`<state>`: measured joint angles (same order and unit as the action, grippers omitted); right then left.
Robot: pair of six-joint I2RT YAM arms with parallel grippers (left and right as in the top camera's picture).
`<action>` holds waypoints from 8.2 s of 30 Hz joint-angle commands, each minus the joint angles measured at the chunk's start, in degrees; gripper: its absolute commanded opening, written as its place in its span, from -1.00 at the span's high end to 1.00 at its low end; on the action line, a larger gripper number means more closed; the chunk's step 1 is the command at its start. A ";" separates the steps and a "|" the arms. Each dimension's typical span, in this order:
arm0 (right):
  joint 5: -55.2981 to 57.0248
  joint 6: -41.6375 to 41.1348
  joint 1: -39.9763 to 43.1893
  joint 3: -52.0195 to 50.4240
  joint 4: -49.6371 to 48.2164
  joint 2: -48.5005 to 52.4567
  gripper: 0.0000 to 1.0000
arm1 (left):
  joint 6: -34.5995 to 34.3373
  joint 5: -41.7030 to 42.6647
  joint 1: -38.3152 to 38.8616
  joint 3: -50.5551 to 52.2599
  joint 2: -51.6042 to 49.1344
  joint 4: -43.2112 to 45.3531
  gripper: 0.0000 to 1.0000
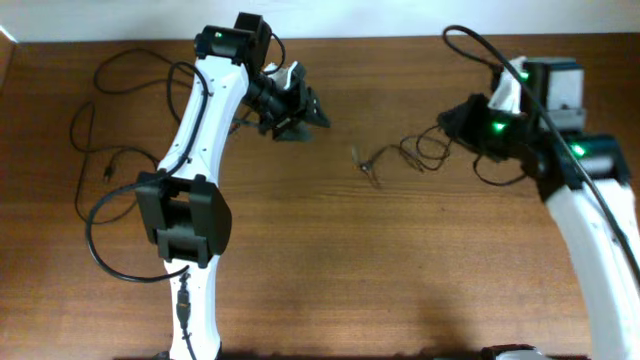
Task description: Untangle cables
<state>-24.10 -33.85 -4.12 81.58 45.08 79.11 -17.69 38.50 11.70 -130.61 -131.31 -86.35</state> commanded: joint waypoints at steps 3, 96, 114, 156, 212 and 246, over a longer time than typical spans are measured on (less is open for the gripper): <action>-9.77 15.50 0.00 1.01 -1.07 -5.57 0.92 | 0.66 -13.46 2.29 -0.37 1.99 0.50 -0.64; 12.76 10.45 -9.01 0.94 18.05 -2.45 0.74 | -29.75 -15.17 3.96 -0.39 9.60 9.64 1.00; 12.79 10.47 -9.01 0.92 18.58 1.31 0.74 | -6.58 -28.46 3.87 -0.39 28.28 12.94 1.00; 12.81 12.61 -8.98 0.15 17.11 2.05 0.74 | 20.48 -22.05 -31.39 27.45 29.75 1.66 1.00; 11.37 12.39 -9.01 -0.04 17.16 5.73 0.73 | -2.62 -46.84 -44.54 37.83 20.06 32.87 -0.86; 11.06 12.41 -9.01 -0.04 16.92 5.92 0.73 | -10.12 -50.71 -48.26 38.01 5.64 26.67 0.70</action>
<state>-12.53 -21.85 -12.67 81.84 62.17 84.97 -27.70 -11.40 -36.32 -92.82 -125.12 -59.57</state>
